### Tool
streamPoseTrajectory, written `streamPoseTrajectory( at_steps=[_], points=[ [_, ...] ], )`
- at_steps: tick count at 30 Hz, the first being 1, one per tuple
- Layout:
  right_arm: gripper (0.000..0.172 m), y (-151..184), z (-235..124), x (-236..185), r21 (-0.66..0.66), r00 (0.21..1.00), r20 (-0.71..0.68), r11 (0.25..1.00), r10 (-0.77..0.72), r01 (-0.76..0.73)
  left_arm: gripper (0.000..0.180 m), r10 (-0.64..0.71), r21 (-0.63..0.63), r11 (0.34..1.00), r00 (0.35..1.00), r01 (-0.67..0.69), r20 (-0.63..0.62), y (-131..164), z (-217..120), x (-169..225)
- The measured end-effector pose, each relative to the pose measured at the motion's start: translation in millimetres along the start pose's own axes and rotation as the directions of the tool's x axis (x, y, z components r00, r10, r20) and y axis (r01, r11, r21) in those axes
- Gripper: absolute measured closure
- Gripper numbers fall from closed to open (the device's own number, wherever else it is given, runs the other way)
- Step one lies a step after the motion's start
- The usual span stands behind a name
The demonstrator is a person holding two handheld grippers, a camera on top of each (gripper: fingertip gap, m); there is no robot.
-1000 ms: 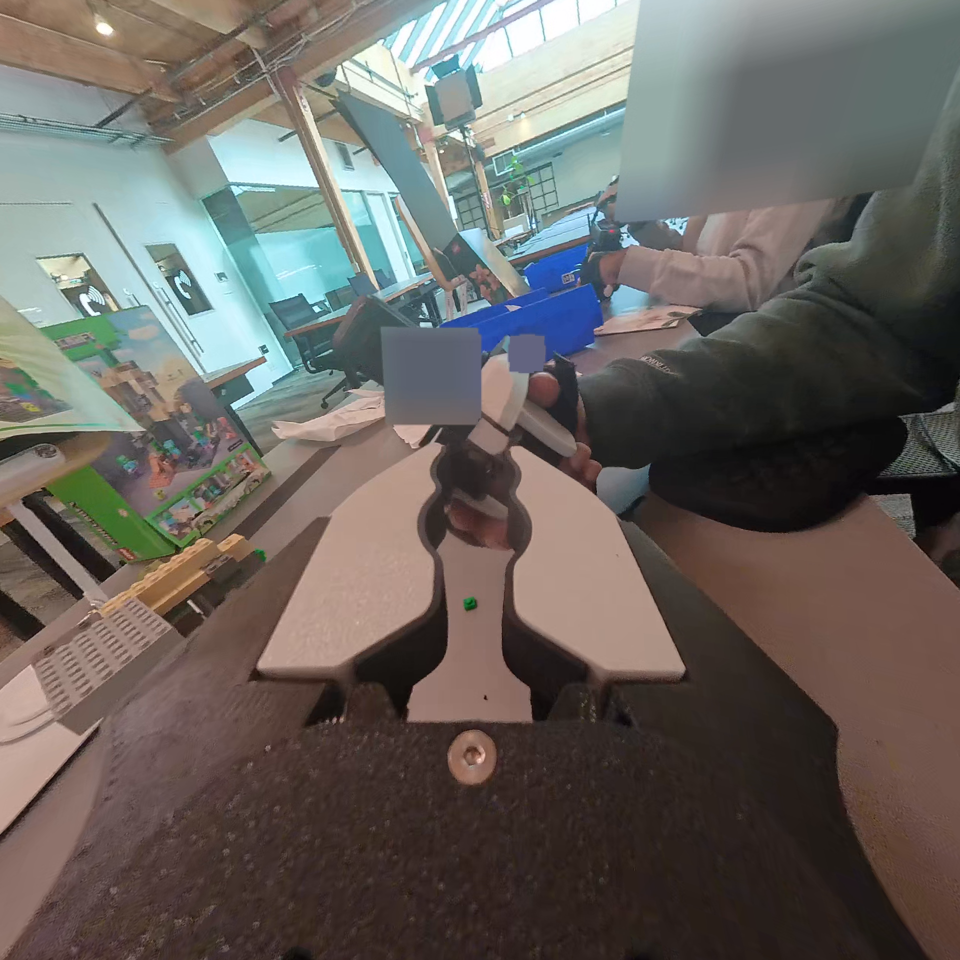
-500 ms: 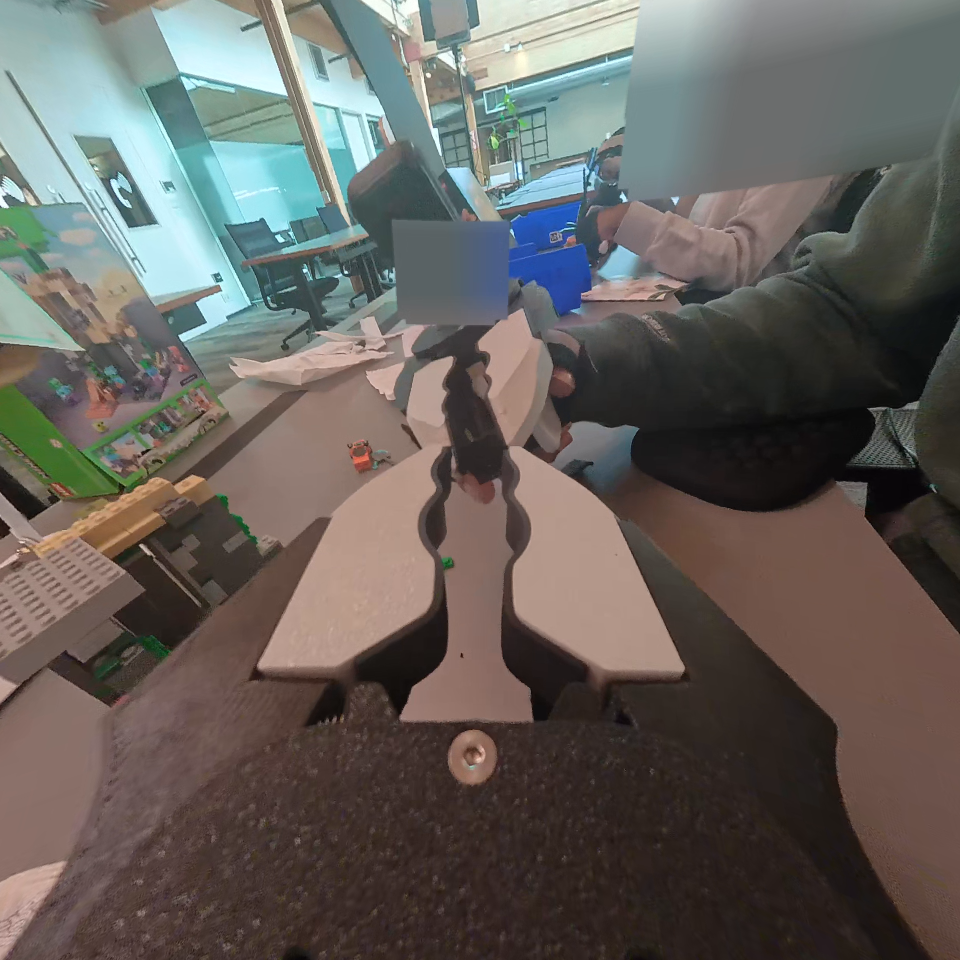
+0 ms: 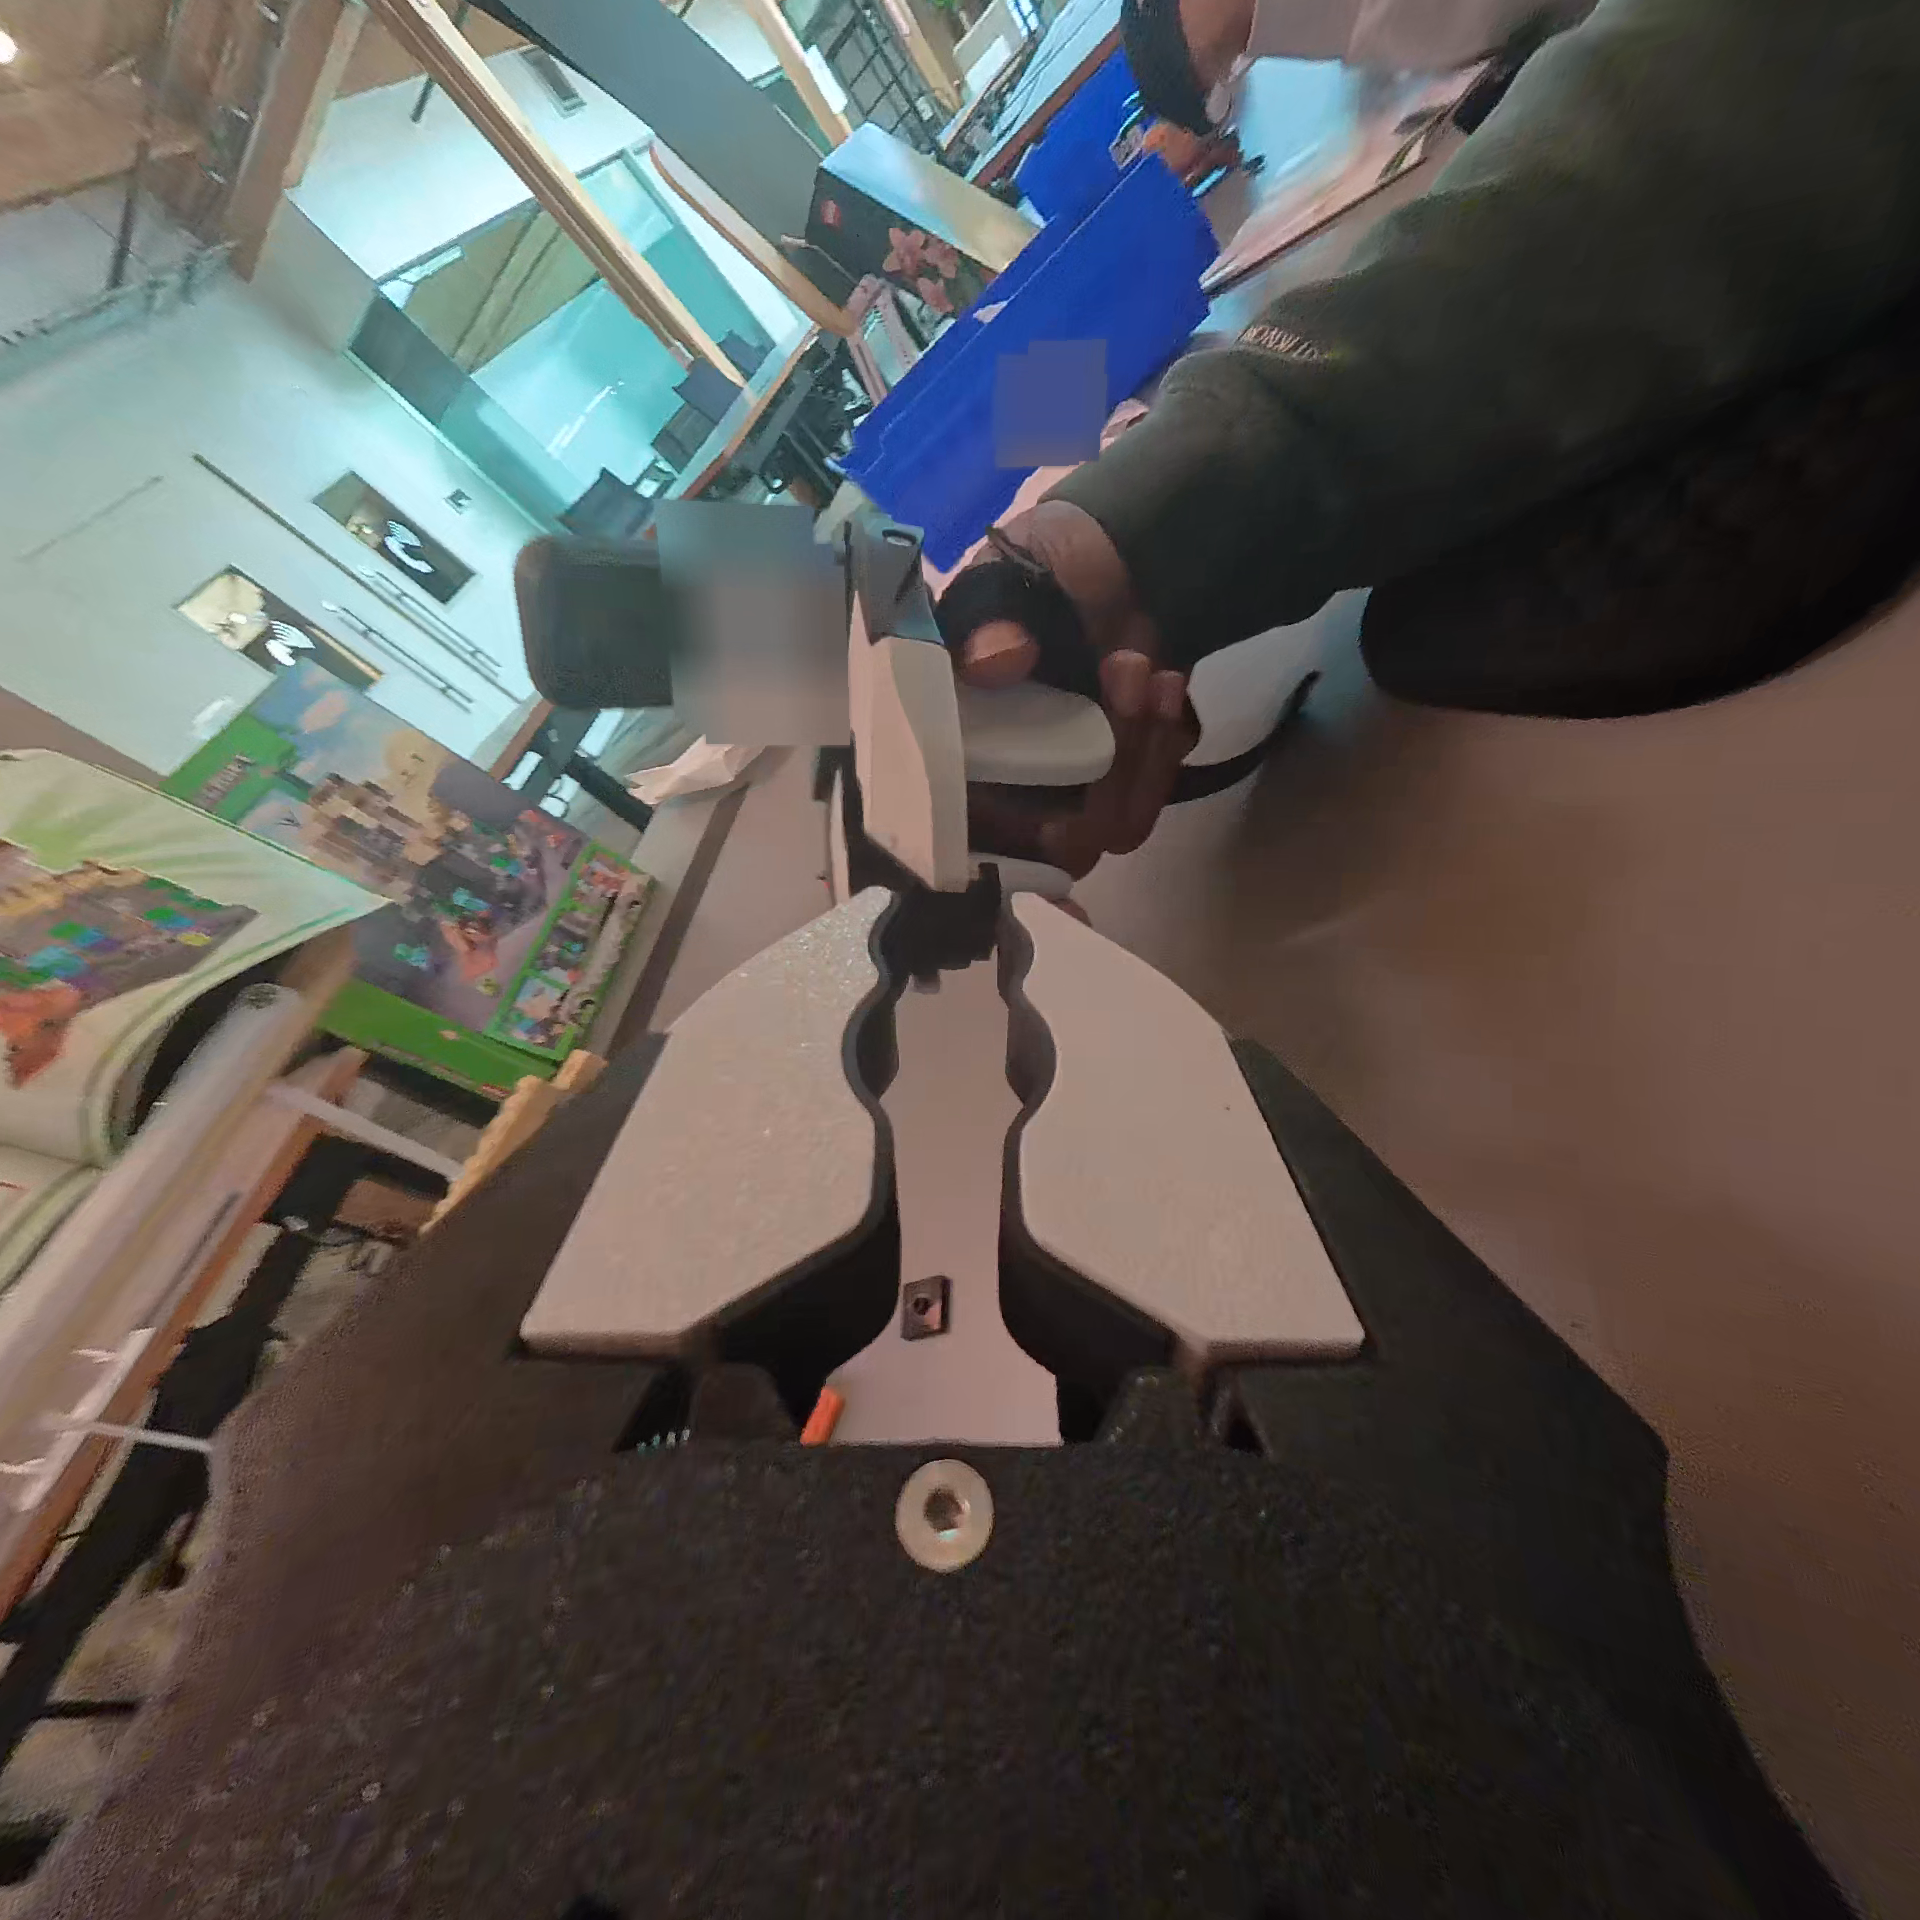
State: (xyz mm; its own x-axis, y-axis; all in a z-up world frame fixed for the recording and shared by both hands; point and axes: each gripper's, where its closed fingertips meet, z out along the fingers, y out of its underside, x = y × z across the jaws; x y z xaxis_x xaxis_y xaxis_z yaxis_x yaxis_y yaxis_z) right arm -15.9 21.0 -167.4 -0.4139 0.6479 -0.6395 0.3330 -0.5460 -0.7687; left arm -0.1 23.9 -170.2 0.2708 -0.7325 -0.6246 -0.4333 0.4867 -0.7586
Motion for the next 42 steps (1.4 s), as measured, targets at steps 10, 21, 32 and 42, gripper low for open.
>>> streamPoseTrajectory(
  at_steps=[10,21,32,42],
  points=[
    [0.155,-17.2,0.3,-5.3,0.121,0.987,0.105,0.983,0.125,-0.137,0.166,0.069,-0.014,0.998,0.993,-0.067,0.1,-6.5,-4.5,-14.0],
    [0.156,-12.3,2.0,-2.6,0.093,0.997,0.06,0.994,0.052,-0.057,0.166,0.045,-0.008,0.999,0.992,-0.044,0.115,-5.2,-6.5,-18.9],
    [0.155,-12.1,5.0,-12.4,0.081,0.986,0.136,0.991,0.095,-0.107,0.165,0.14,-0.032,0.99,0.978,-0.137,0.156,-5.5,-4.4,-18.9],
    [0.156,-19.4,0.7,-7.5,0.127,0.975,0.14,0.974,0.17,-0.188,0.164,0.174,-0.041,0.985,0.961,-0.169,0.214,-9.0,-5.2,-25.5]
  ],
)
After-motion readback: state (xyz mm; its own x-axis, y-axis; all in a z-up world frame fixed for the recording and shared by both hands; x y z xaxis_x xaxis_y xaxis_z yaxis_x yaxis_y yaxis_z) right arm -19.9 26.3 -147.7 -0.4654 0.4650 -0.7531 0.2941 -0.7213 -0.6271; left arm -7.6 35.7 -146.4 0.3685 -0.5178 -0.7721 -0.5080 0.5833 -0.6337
